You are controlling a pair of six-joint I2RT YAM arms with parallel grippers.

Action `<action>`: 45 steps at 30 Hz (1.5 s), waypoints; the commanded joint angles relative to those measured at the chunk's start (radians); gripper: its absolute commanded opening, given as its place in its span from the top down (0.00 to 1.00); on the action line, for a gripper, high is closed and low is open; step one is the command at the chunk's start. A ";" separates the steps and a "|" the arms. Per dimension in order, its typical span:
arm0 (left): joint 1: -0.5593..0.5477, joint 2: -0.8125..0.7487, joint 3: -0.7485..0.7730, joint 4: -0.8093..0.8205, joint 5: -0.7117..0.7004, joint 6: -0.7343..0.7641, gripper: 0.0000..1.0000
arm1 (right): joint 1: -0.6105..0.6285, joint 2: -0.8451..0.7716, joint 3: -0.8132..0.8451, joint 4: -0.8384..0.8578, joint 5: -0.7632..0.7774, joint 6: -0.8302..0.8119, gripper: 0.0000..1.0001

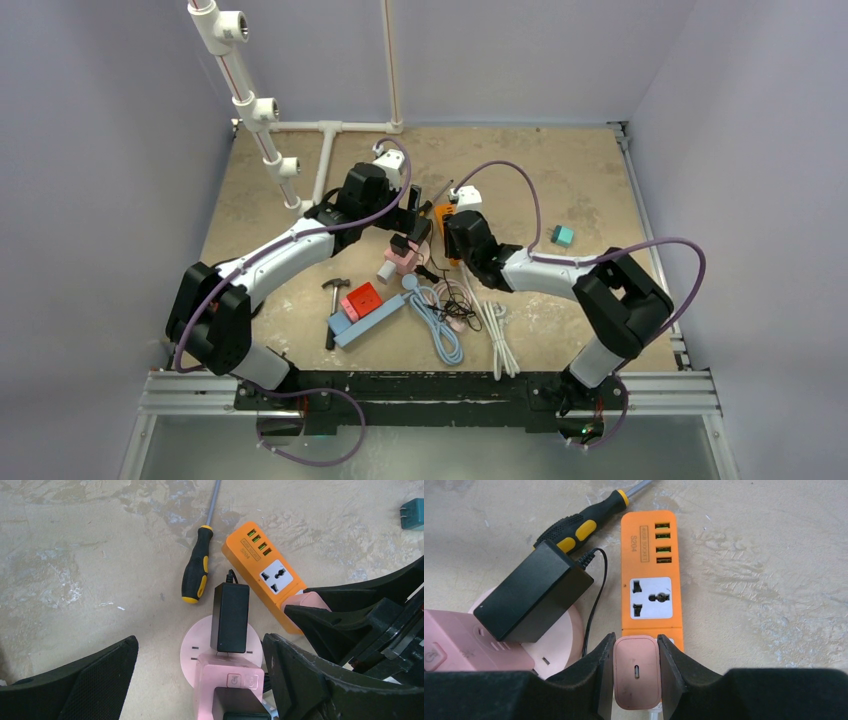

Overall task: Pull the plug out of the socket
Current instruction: Remove the plug from the socket.

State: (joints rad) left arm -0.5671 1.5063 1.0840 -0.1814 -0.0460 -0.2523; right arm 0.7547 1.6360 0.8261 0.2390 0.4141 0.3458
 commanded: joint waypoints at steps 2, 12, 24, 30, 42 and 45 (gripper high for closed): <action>0.004 0.002 0.012 0.015 0.014 -0.019 0.05 | 0.007 -0.074 -0.016 0.052 -0.005 -0.011 1.00; 0.004 0.002 0.010 0.020 0.020 -0.021 0.05 | 0.006 -0.094 -0.026 0.060 0.003 -0.010 1.00; 0.020 -0.016 -0.019 0.110 0.220 -0.060 0.05 | 0.008 -0.284 -0.147 0.185 -0.001 -0.010 1.00; 0.048 -0.029 -0.055 0.225 0.376 -0.118 0.05 | 0.007 -0.377 -0.217 0.273 -0.046 -0.023 1.00; 0.082 -0.003 -0.099 0.361 0.542 -0.261 0.05 | 0.006 -0.515 -0.323 0.423 -0.144 -0.069 1.00; 0.082 -0.006 -0.097 0.359 0.536 -0.253 0.05 | 0.008 -0.491 -0.309 0.411 -0.142 -0.062 1.00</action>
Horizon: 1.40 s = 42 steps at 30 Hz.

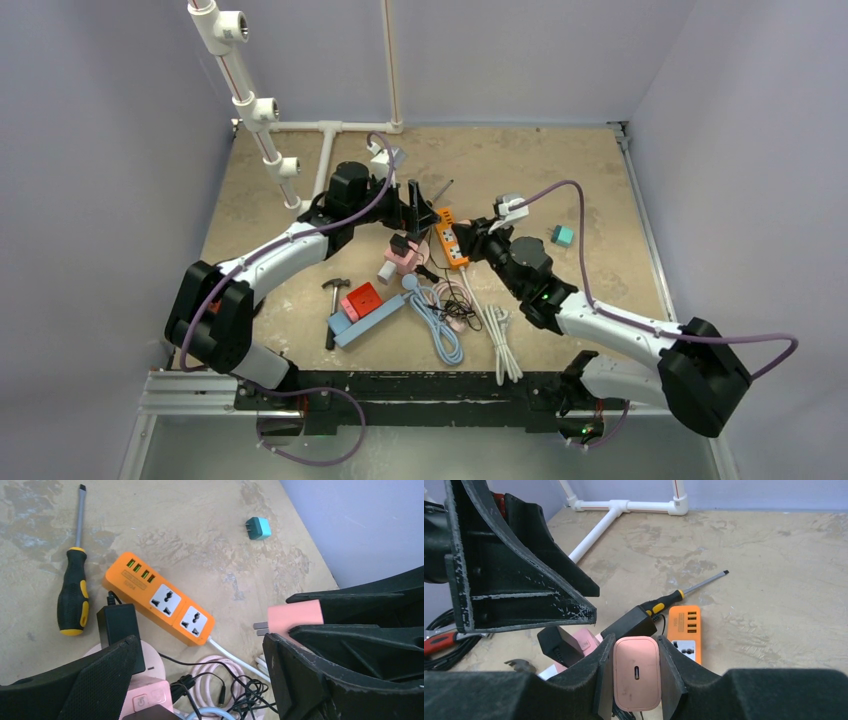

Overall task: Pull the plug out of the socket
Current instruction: Remove the plug from the socket, then place the plug at the center of the board.

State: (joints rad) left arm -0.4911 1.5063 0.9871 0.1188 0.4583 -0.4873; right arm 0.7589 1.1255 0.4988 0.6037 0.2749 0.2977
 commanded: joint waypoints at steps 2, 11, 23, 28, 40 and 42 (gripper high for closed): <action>0.006 -0.016 0.004 0.036 -0.006 0.003 0.05 | 0.003 0.023 0.018 0.046 0.007 -0.003 1.00; 0.005 -0.071 0.033 -0.116 -0.252 0.114 0.06 | -0.038 0.068 0.077 -0.122 0.206 0.109 1.00; 0.003 -0.066 0.050 -0.179 -0.316 0.132 0.06 | -0.537 0.118 -0.014 -0.153 -0.116 0.368 1.00; 0.003 -0.069 0.054 -0.188 -0.323 0.133 0.06 | -0.636 0.101 -0.049 -0.192 -0.062 0.436 1.00; 0.003 -0.075 0.055 -0.192 -0.320 0.128 0.06 | -0.794 0.086 -0.107 -0.166 -0.157 0.475 0.94; 0.003 -0.075 0.056 -0.194 -0.321 0.128 0.06 | -0.829 0.127 -0.096 -0.167 -0.202 0.472 0.94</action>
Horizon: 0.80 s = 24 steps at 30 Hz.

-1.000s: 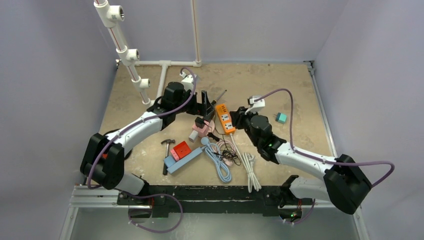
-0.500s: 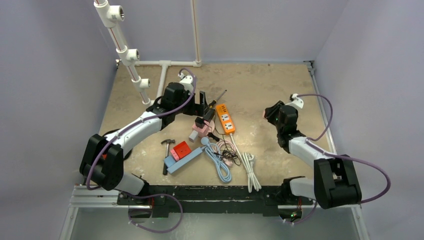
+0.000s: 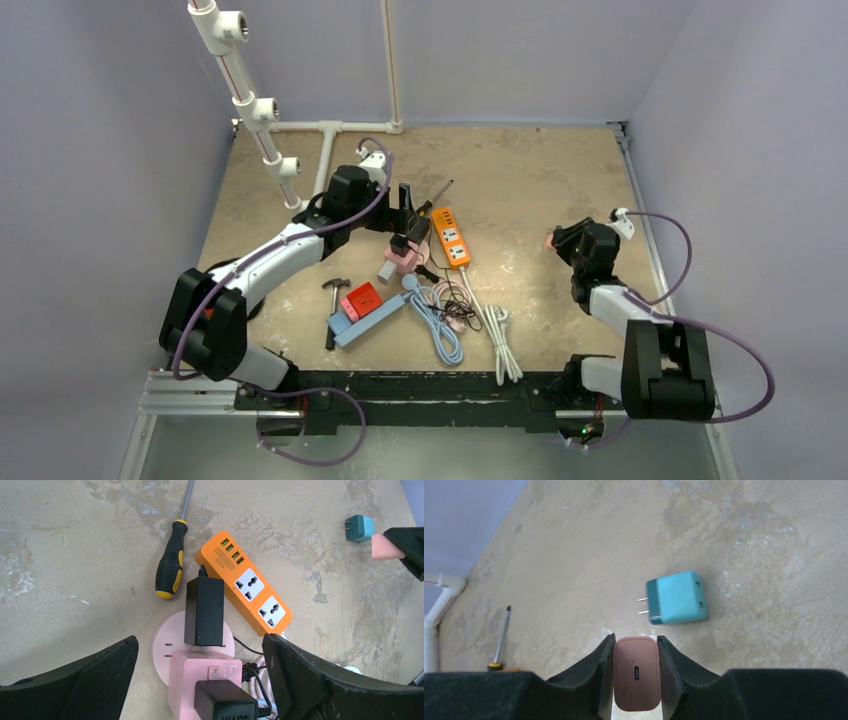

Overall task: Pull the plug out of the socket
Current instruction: Place the plug at the center of the board.

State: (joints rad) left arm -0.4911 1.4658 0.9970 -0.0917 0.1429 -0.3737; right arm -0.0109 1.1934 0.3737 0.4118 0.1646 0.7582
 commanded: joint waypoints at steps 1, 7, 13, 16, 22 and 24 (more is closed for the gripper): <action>0.003 -0.035 0.046 0.017 -0.007 0.014 0.06 | -0.076 0.076 0.034 0.027 -0.116 0.009 0.94; 0.003 -0.040 0.046 0.015 -0.008 0.015 0.06 | -0.131 0.108 0.024 0.055 -0.186 0.004 0.76; 0.003 -0.044 0.046 0.015 -0.005 0.013 0.06 | -0.135 0.112 0.024 0.055 -0.190 0.004 0.45; 0.003 -0.046 0.046 0.014 -0.007 0.014 0.06 | -0.136 0.112 0.024 0.052 -0.186 0.004 0.36; 0.003 -0.051 0.047 0.012 -0.016 0.016 0.06 | -0.136 0.063 0.008 0.047 -0.168 0.009 0.22; 0.003 -0.051 0.047 0.012 -0.017 0.017 0.06 | -0.136 0.027 -0.004 0.050 -0.169 0.004 0.13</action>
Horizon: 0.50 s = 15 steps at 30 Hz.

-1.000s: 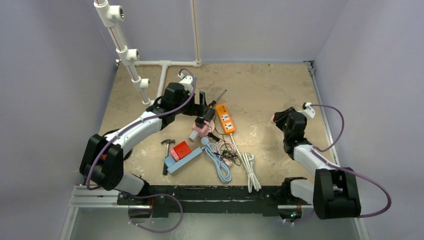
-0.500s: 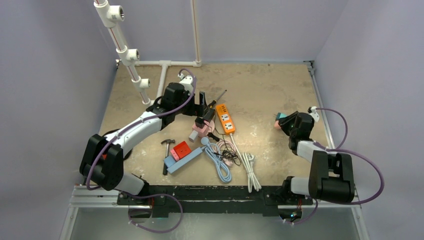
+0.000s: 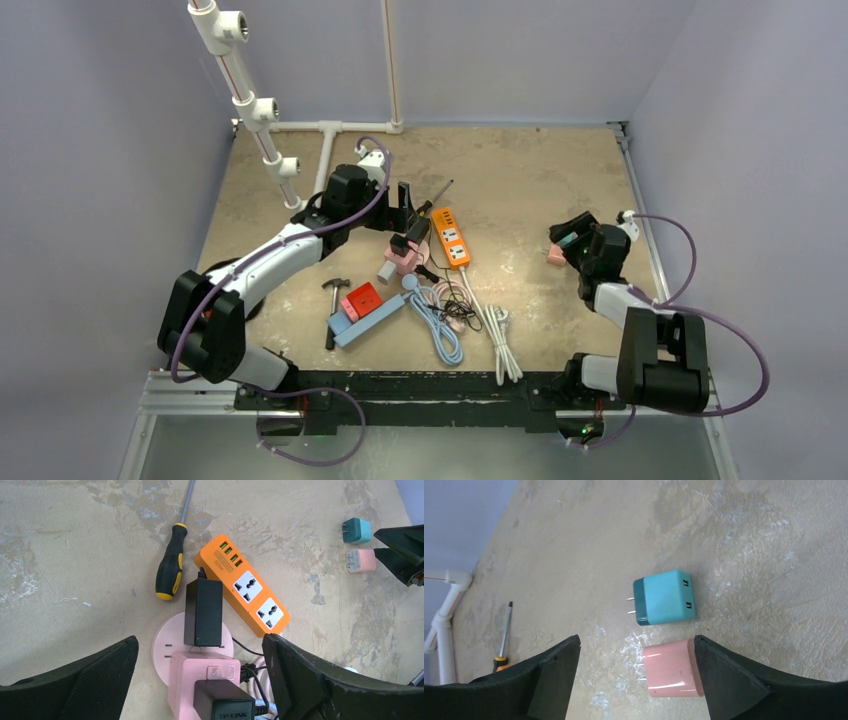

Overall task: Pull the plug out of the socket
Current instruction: Place the plug at the center of the board.

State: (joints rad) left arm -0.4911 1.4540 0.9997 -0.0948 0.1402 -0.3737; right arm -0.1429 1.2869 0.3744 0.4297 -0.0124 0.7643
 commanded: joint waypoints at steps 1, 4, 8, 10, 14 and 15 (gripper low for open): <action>0.003 -0.041 0.044 0.015 -0.014 0.018 0.06 | -0.004 -0.099 -0.009 0.027 0.009 -0.005 0.10; 0.003 -0.041 0.043 0.015 -0.016 0.018 0.06 | -0.001 -0.186 -0.005 0.026 0.017 -0.083 0.06; 0.003 -0.037 0.043 0.017 -0.019 0.019 0.06 | 0.073 -0.281 -0.021 0.108 -0.159 -0.204 0.08; 0.003 -0.033 0.043 0.018 -0.015 0.017 0.06 | 0.186 -0.288 0.031 0.023 -0.155 -0.263 0.09; 0.003 -0.025 0.044 0.020 -0.010 0.015 0.06 | 0.363 -0.272 0.089 -0.142 -0.129 -0.290 0.11; 0.003 -0.023 0.044 0.020 -0.010 0.014 0.06 | 0.382 -0.265 0.096 -0.173 -0.125 -0.290 0.12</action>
State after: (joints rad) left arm -0.4911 1.4487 1.0027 -0.0952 0.1291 -0.3737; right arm 0.1448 1.0122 0.4149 0.4004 -0.1181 0.5495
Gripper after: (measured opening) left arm 0.940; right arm 0.898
